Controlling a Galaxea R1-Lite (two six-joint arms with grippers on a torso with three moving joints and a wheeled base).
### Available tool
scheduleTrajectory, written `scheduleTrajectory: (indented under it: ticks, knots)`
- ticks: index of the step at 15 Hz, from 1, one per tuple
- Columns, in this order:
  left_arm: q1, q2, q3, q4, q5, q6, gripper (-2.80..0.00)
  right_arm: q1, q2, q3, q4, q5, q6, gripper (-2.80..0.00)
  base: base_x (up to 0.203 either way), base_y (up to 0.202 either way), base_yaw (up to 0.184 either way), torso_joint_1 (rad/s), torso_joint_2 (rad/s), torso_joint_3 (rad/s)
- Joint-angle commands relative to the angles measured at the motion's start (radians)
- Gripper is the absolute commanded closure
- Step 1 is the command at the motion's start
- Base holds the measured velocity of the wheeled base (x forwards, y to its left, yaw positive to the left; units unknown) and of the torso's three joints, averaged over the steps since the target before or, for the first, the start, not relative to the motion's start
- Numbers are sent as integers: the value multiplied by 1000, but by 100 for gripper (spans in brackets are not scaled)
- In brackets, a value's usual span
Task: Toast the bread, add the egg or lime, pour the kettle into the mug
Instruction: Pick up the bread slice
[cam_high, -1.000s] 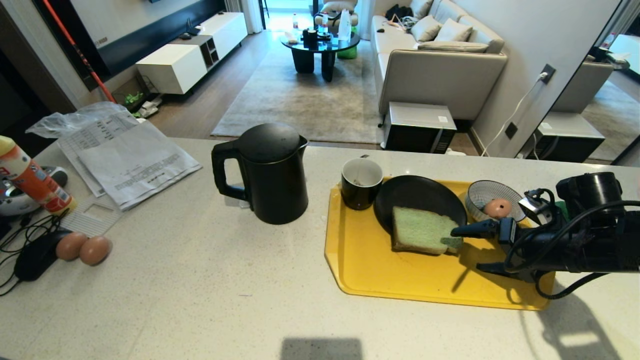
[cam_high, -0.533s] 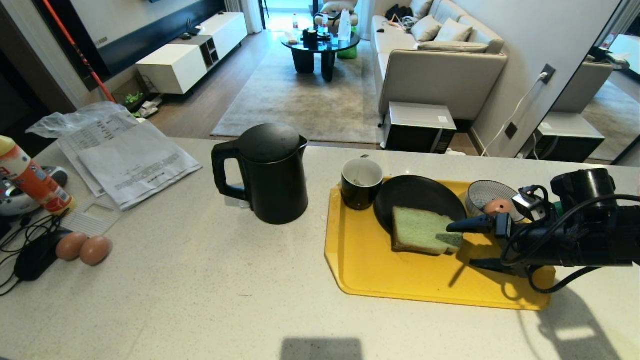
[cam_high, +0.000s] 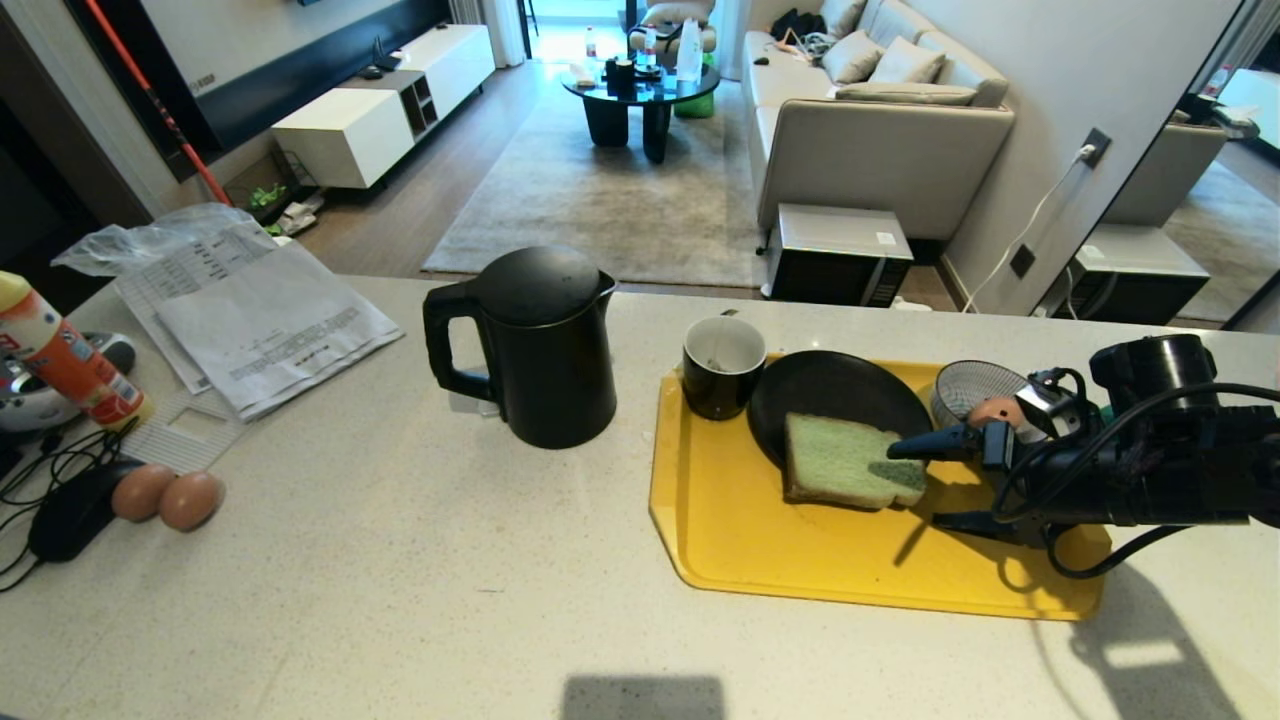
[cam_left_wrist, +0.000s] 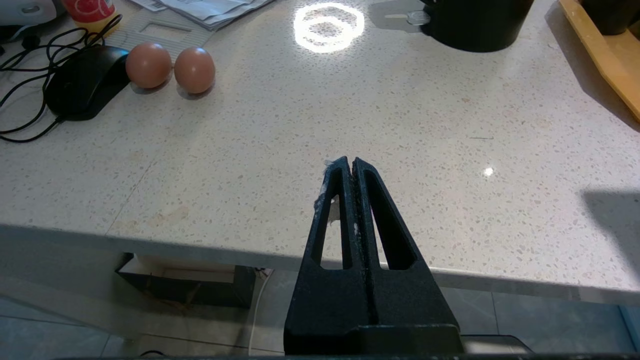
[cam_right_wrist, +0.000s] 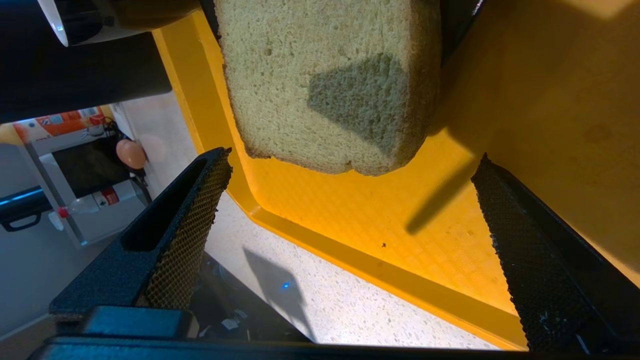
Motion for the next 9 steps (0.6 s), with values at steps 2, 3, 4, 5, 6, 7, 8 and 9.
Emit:
scheduleTrajectory:
  ticks: [2, 3, 4, 5, 6, 7, 8, 9]
  knots:
    - [0, -2, 15, -1, 0, 0, 0, 0, 2, -12, -1, 6, 25, -280, 0, 0, 0, 0, 0, 0]
    - [1, -2, 15, -1, 0, 0, 0, 0, 2, -22, -3, 17, 50, -280, 0, 0, 0, 0, 0, 0]
    - [0, -2, 15, -1, 0, 0, 0, 0, 6, -29, -3, 40, 59, -280, 0, 0, 0, 0, 0, 0]
    - [1, -2, 15, -1, 0, 0, 0, 0, 8, -32, -3, 43, 61, -280, 0, 0, 0, 0, 0, 0]
    - [0, -2, 15, -1, 0, 0, 0, 0, 10, -32, -3, 43, 61, -280, 0, 0, 0, 0, 0, 0]
    - [1, -2, 15, -1, 0, 0, 0, 0, 16, -36, -3, 43, 60, -280, 0, 0, 0, 0, 0, 0]
    - [1, -2, 15, -1, 0, 0, 0, 0, 21, -39, -3, 43, 60, -280, 0, 0, 0, 0, 0, 0]
    - [0, -2, 15, -1, 0, 0, 0, 0, 25, -41, -3, 43, 58, -280, 0, 0, 0, 0, 0, 0]
